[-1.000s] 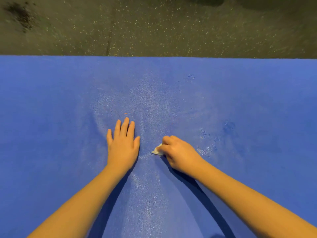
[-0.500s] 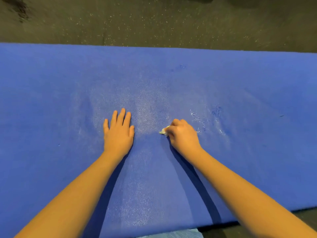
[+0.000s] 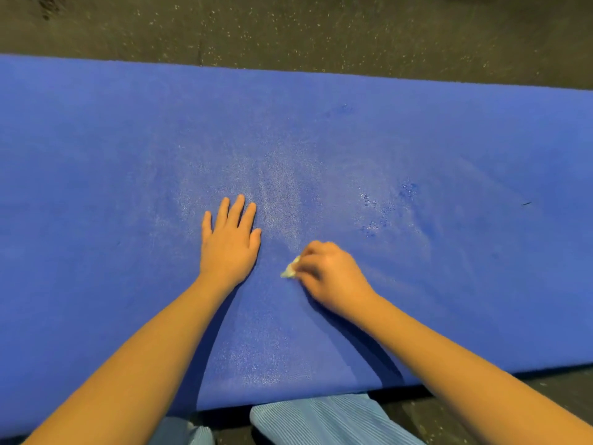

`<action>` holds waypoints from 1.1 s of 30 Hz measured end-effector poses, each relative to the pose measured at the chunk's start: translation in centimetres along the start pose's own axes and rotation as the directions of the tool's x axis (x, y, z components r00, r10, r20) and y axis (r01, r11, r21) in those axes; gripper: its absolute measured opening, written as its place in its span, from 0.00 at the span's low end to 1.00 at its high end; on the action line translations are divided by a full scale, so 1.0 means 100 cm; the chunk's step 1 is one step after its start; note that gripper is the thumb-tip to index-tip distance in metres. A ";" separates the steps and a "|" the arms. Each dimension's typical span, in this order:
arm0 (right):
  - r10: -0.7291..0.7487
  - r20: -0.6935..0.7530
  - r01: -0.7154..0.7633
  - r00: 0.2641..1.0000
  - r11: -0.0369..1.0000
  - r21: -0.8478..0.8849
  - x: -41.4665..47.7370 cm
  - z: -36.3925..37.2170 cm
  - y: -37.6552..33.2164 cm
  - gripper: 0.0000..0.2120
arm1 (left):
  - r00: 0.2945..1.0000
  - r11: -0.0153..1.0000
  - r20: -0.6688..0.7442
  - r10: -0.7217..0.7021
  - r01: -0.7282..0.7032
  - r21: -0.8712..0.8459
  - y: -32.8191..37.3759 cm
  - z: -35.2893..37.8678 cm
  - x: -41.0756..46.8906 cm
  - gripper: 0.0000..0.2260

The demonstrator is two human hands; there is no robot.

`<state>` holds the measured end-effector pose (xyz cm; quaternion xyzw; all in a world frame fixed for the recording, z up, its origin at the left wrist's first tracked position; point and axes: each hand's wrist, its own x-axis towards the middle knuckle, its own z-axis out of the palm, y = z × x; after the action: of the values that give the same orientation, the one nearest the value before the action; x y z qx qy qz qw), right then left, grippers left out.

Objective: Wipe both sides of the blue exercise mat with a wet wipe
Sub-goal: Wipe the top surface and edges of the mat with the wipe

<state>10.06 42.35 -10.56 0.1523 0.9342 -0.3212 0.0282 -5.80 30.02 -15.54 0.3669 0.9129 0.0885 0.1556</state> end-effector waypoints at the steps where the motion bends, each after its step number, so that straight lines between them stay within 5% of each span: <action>1: -0.094 0.104 0.089 0.990 0.995 0.053 -0.012 -0.001 -0.011 0.08 | 1.000 1.000 0.004 -0.001 0.001 0.003 0.000 -0.001 0.000 0.24; 4: -0.131 0.198 0.123 0.971 0.991 0.052 -0.015 -0.008 -0.010 0.09 | 0.999 1.000 0.035 -0.008 0.008 -0.001 0.002 -0.005 0.001 0.24; 7: 0.094 -0.096 -0.100 0.991 0.993 -0.060 -0.003 -0.003 0.008 0.06 | 0.996 1.000 0.092 0.007 -0.008 0.007 0.003 -0.011 -0.005 0.24; 9: 0.108 -0.172 -0.114 0.979 0.993 -0.026 -0.006 0.007 -0.003 0.06 | 0.990 0.999 0.135 0.037 -0.039 0.012 0.001 -0.014 -0.016 0.24; 14: -0.145 0.240 0.111 0.960 0.982 0.150 -0.038 -0.003 -0.037 0.06 | 0.991 0.997 0.103 0.082 -0.082 -0.007 -0.005 -0.010 -0.038 0.23; 19: 0.070 -0.002 -0.070 0.998 0.998 -0.006 -0.022 0.002 -0.020 0.07 | 0.996 0.997 0.055 0.071 -0.070 -0.030 -0.001 -0.007 -0.039 0.23; 23: -0.117 0.319 0.074 0.940 0.987 0.144 -0.051 -0.009 -0.045 0.06 | 0.996 0.997 0.047 0.073 -0.071 -0.027 0.000 -0.008 -0.040 0.23; 25: -0.065 0.402 0.017 0.913 0.992 0.123 -0.060 -0.028 -0.033 0.06 | 0.996 0.997 0.054 0.073 -0.071 -0.030 0.000 -0.008 -0.040 0.23; 30: 0.072 0.110 -0.074 0.991 0.997 0.016 -0.067 -0.024 -0.020 0.05 | 0.996 0.997 0.051 0.074 -0.073 -0.028 -0.001 -0.007 -0.040 0.23; 33: -0.124 0.223 0.097 0.967 0.987 0.132 -0.072 -0.006 -0.052 0.05 | 0.996 0.997 0.041 0.076 -0.075 -0.020 -0.002 -0.006 -0.039 0.23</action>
<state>15.35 36.86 -5.94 0.0630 0.9108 -0.3932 0.1093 -3.45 27.12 -14.15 0.4012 0.8942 0.0953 0.1744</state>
